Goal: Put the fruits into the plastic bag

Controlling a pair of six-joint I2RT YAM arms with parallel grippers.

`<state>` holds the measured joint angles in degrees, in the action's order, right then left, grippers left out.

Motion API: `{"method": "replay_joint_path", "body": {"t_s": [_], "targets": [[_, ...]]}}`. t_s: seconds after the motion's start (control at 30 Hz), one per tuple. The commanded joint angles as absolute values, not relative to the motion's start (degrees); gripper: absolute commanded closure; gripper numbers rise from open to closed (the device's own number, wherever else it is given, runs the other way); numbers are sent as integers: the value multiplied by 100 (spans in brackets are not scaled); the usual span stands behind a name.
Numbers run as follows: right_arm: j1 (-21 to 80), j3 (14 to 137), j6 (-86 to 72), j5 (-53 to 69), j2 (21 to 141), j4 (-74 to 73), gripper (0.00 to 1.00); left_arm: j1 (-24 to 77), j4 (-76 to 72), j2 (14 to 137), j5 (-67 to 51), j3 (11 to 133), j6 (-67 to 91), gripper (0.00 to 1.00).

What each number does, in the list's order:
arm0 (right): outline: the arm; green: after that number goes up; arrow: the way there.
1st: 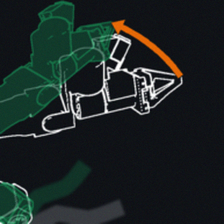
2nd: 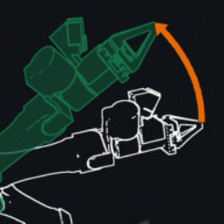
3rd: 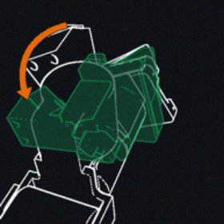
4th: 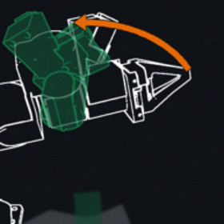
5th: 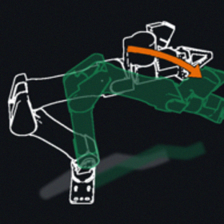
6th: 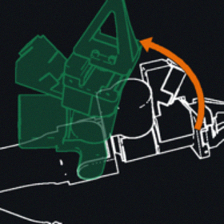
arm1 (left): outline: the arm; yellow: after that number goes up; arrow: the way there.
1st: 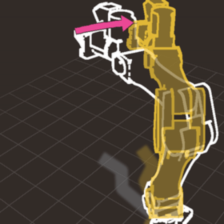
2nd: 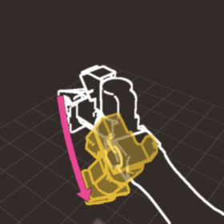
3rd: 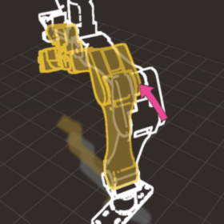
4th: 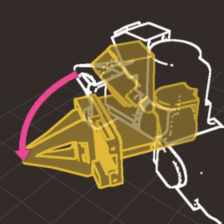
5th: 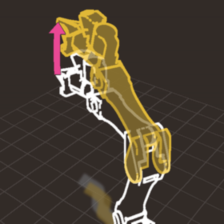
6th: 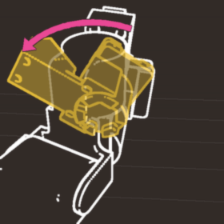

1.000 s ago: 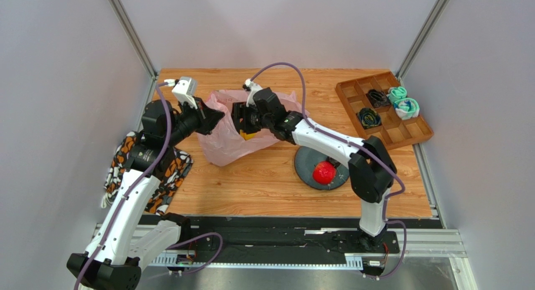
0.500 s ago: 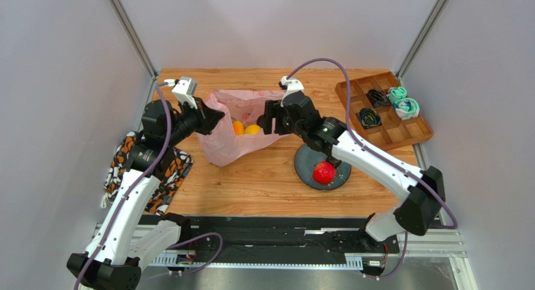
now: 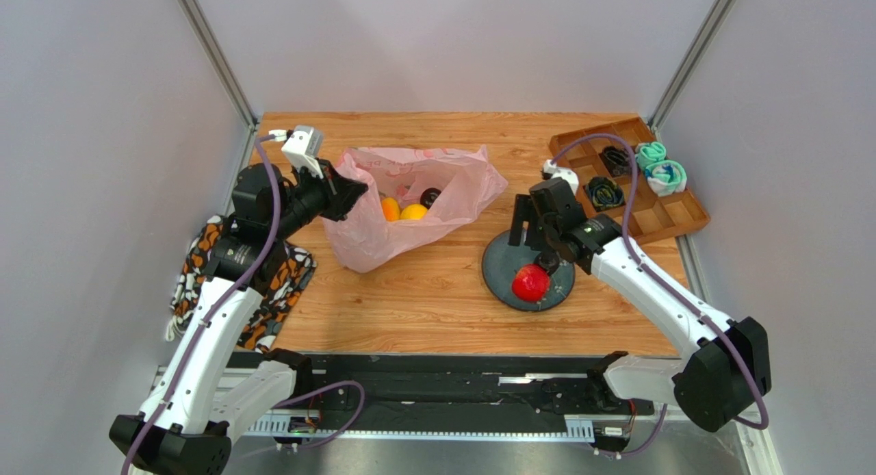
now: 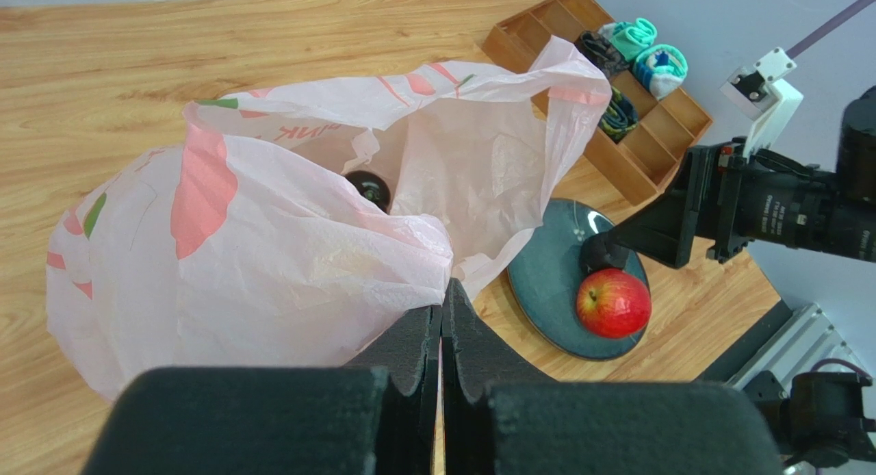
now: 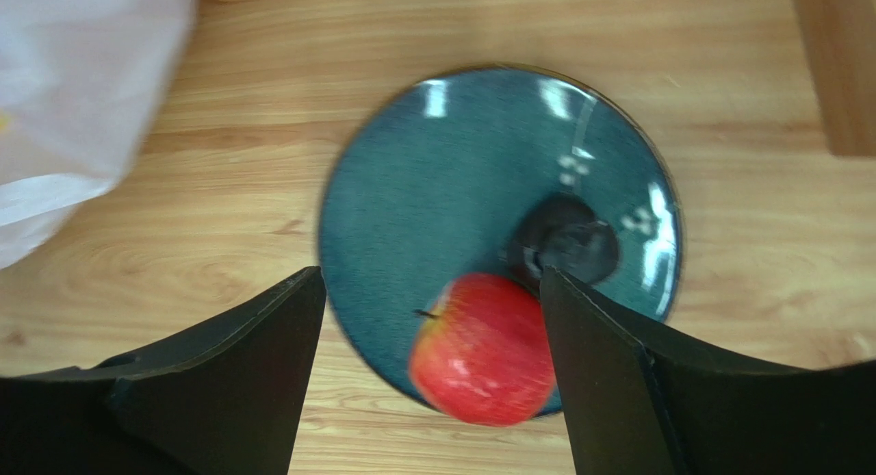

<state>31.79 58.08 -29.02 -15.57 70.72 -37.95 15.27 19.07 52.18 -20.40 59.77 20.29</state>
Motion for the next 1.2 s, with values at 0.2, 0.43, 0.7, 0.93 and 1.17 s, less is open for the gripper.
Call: {"method": "replay_joint_path", "body": {"t_s": [0.2,0.43,0.7,0.93,1.17], "targets": [[2058,5230,-2936,-1134,7084,-3630,19,1503,1819,5142,-2004,6223,2004,100],[1802,4984,-2997,-607,7365,-3296,21,1503,1837,5150,-2004,6214,2004,100],[1775,4931,-2988,-887,7813,-3243,21,1503,1837,5150,-1986,6223,1995,100],[1670,4860,-3006,-906,8042,-3076,26,1503,1846,5150,-1995,6223,1995,100],[1635,4869,-2997,-861,8314,-2979,40,1503,1854,5159,-2013,6223,1995,100]]}}
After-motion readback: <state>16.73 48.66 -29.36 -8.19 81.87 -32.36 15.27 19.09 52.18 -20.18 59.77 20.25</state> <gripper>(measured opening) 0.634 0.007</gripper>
